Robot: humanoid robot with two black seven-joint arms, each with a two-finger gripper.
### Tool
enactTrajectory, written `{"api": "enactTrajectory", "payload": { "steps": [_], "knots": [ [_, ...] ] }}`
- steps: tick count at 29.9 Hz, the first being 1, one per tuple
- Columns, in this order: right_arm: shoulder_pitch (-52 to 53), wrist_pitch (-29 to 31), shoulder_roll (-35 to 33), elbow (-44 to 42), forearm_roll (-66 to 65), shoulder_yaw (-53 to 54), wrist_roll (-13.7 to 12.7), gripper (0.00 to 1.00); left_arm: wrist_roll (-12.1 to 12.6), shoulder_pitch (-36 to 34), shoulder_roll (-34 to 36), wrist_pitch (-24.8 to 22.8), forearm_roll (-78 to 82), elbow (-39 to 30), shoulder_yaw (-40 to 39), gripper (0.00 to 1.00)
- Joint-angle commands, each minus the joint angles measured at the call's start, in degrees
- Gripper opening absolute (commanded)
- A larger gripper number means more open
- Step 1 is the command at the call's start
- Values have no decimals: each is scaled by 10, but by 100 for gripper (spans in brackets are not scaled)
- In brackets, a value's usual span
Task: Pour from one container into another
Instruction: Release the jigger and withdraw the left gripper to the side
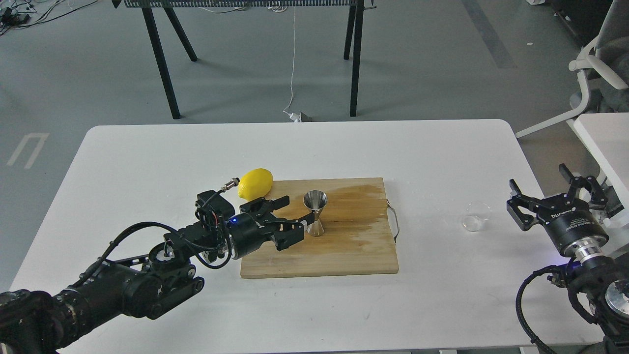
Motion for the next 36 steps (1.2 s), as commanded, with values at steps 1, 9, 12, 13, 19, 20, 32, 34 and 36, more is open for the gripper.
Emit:
{"api": "enactTrajectory", "payload": {
  "steps": [1,9,12,13,19,20,32,34,36],
  "knots": [
    [1,0,0,1,0,0,0,99,0,11,28,3,-2,-28,-1,91],
    [-7,0,-8,34,1,6,-2,99,0,35,142,-4,-90,-150,-10,91],
    [-19,0,-9,52,3,12,-3,99,0,42,178,-31,-150,-186,-11,91],
    [-24,0,-10,62,3,16,-5,99,0,42,187,-44,-175,-197,-12,91],
    [-96,0,-18,162,9,55,-7,99,0,43,230,-163,-341,-251,-34,92],
    [-109,0,-18,177,9,61,-8,99,0,44,231,-195,-365,-252,-51,92],
    [-211,-60,-29,229,59,67,-13,99,0,54,234,-472,-614,-179,-241,92],
    [-212,-87,-29,229,59,63,-17,99,0,55,233,-472,-676,-148,-263,93],
    [-211,-129,-28,229,59,62,-25,99,0,56,232,-472,-767,-101,-275,94]
  ]
}}
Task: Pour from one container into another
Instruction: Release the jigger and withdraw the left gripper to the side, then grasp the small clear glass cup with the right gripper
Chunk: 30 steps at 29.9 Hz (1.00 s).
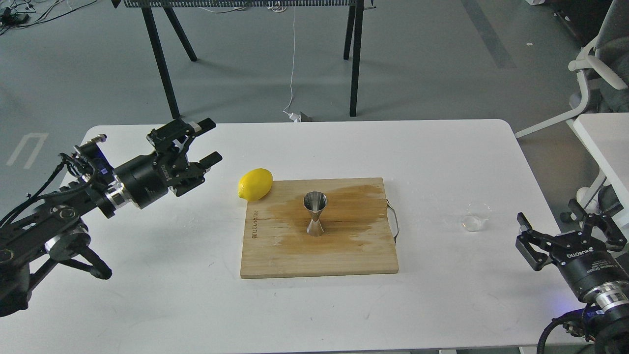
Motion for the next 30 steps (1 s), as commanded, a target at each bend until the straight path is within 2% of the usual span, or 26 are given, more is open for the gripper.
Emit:
{"api": "enactTrajectory", "payload": {
  "steps": [1,5,16,30],
  "knots": [
    [1,-69,2,0,2,-3,-15,99,0,1,-4,0,-146,84,-19,94],
    [9,-127,9,0,2,-12,-25,99,0,-1,-9,0,-207,157,-21,95],
    [77,-212,25,-18,-5,-37,-24,99,0,9,-11,0,-210,157,-23,96],
    [172,-240,65,-129,-8,-87,-22,99,0,12,-11,0,-210,157,-23,97]
  ]
}}
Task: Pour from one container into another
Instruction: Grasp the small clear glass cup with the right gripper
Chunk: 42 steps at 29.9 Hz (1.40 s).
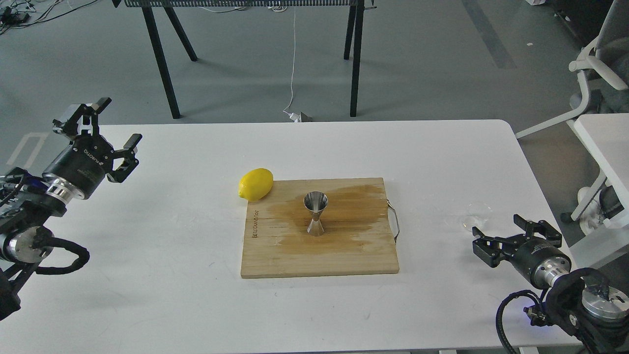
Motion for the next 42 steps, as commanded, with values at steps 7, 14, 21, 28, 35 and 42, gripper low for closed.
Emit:
{"api": "enactTrajectory", "payload": {
  "steps": [7,14,21,28,35,42],
  "knots": [
    [37,-10,18,-50,0,-27,2,99,0,5,0,0,0,0,0,97],
    [46,-10,22,-59,0,-29,2,97,0,10,0,0,0,0,1,97],
    [65,-10,25,-81,0,-32,2,96,0,12,0,0,0,0,1,97],
    [92,-10,36,-107,-1,-48,3,96,0,12,0,0,0,0,1,97],
    [110,-8,41,-133,-1,-59,3,90,0,12,0,0,0,0,1,97],
    [111,-6,41,-132,-1,-63,3,74,0,17,0,0,0,0,1,97]
  ]
}}
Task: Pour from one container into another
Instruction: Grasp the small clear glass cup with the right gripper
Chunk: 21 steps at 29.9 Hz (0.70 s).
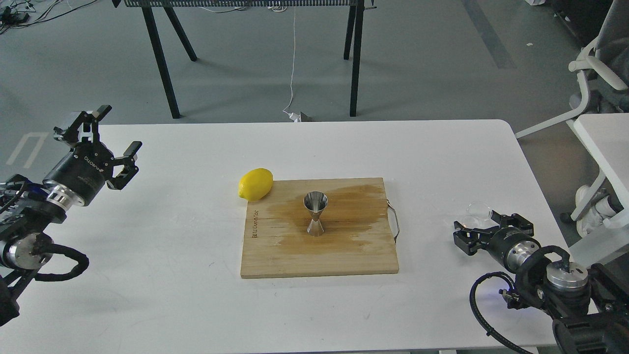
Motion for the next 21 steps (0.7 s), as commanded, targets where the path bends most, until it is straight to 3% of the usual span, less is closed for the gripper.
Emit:
{"api": "enactTrajectory", "payload": {
  "steps": [1,4,21],
  "knots": [
    [0,2,0,0,0,-1,0,70,0,1,0,0,0,0,0,97],
    [0,4,0,0,-1,-1,-1,62,0,1,0,0,0,0,0,97],
    [-2,8,-1,4,-2,-2,-4,44,0,5,0,0,0,6,0,98]
  ]
}}
